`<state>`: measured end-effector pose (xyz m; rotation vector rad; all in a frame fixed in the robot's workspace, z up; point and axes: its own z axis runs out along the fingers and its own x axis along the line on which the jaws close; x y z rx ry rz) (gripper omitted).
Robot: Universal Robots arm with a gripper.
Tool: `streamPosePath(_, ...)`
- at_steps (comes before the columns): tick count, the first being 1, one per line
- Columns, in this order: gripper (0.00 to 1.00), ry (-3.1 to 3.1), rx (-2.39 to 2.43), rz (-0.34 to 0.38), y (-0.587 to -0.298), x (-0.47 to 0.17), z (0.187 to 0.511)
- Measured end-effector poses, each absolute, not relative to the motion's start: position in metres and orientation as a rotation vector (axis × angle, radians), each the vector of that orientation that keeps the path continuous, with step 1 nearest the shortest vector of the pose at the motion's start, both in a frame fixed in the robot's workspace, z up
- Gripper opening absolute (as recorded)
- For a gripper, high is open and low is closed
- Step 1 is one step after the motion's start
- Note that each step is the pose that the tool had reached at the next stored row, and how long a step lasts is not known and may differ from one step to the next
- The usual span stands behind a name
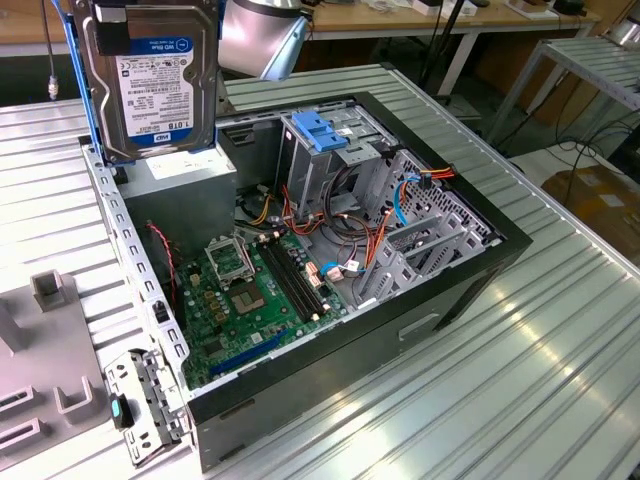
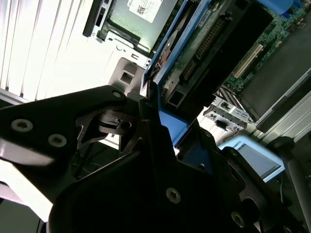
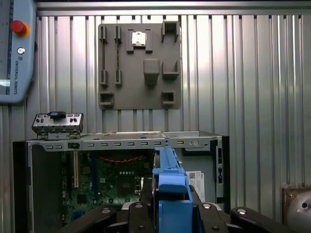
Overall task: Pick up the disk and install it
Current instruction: 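Pick up the disk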
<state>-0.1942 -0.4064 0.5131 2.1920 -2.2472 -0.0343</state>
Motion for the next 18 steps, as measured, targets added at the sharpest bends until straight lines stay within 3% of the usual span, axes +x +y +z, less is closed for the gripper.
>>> streamPosePath(18,0.37,-2.247,2.191,-0.033,-0.4064,-0.1941,0.5131)
